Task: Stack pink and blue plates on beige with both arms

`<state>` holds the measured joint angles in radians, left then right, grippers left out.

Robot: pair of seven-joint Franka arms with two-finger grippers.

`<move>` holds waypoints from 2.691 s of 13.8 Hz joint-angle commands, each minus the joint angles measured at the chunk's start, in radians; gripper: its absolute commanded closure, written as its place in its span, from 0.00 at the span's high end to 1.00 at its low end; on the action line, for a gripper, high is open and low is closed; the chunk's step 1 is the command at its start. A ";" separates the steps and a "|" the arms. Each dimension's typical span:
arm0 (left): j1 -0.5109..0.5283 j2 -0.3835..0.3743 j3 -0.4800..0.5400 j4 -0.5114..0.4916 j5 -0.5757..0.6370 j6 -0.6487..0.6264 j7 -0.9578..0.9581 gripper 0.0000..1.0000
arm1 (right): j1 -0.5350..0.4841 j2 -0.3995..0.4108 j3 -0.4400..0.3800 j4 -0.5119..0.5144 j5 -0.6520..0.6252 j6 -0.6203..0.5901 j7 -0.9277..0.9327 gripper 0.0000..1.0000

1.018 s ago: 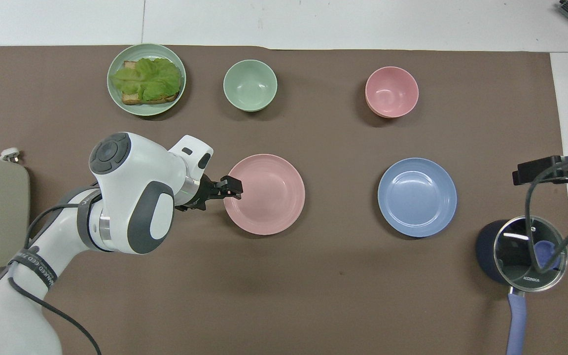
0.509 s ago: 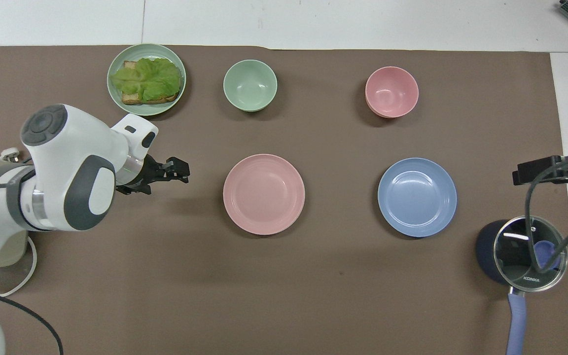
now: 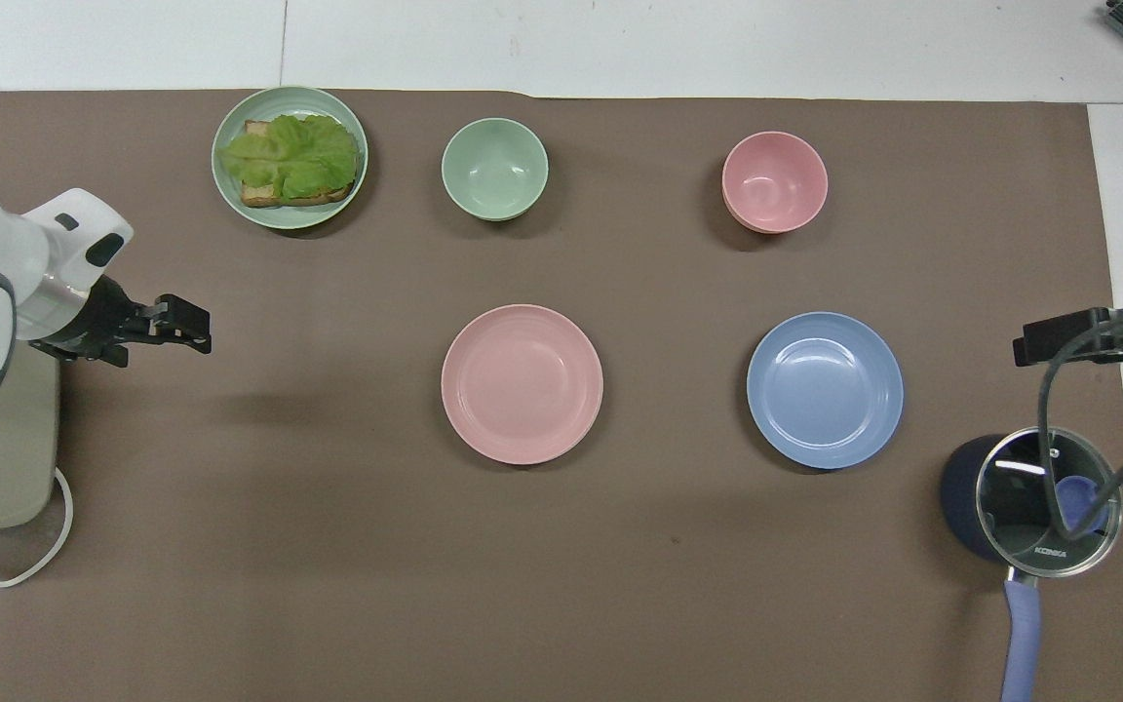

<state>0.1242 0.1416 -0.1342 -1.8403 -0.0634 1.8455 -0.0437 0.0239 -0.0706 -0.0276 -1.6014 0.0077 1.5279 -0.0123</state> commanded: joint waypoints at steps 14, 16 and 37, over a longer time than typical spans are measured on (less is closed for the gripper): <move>0.003 -0.134 -0.019 0.311 0.062 -0.304 0.062 1.00 | -0.045 -0.003 0.006 -0.239 -0.011 0.236 -0.152 1.00; 0.012 -0.134 -0.015 0.311 0.063 -0.304 0.062 1.00 | -0.053 0.023 0.006 -0.314 -0.012 0.332 -0.172 1.00; 0.012 -0.134 -0.012 0.311 0.063 -0.304 0.064 1.00 | -0.111 0.261 0.008 -0.563 0.021 0.732 -0.284 0.21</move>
<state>0.1377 0.0128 -0.1470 -1.5261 -0.0130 1.5551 0.0195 -0.0692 0.1883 -0.0292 -2.1551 0.0109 2.2407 -0.2665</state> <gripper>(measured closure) 0.000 0.533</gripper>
